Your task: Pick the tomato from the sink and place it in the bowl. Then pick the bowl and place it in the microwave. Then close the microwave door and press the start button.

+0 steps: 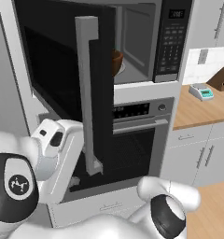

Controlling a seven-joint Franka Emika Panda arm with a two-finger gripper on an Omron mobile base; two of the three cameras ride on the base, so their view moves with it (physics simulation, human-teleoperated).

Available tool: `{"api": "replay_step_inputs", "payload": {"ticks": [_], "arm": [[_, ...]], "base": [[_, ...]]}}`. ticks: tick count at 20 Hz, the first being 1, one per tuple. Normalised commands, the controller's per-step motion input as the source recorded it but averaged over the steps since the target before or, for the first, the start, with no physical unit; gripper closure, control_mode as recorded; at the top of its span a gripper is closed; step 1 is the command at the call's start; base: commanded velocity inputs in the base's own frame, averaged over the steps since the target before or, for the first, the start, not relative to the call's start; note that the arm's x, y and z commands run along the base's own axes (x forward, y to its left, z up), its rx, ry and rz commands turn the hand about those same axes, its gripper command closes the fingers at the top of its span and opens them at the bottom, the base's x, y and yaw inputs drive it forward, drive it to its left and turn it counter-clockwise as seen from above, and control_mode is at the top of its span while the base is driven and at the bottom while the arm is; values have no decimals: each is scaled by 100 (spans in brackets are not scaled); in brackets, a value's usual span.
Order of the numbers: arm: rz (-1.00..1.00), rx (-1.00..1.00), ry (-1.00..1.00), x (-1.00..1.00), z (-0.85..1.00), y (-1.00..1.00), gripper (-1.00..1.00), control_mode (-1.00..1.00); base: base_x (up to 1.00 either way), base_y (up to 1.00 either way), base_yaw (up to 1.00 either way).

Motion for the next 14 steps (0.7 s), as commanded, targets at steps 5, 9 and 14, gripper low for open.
{"api": "replay_step_inputs", "payload": {"ticks": [5, 9, 14], "arm": [[3, -5, -12, 61, 23, -100, -100, -100], [9, -7, -22, 86, 17, -100, -100, -100], [11, -4, -24, 100, 13, -86, -100, -100]], "base": [[0, 0, 0], [0, 0, 0], [0, 0, 0]]}}
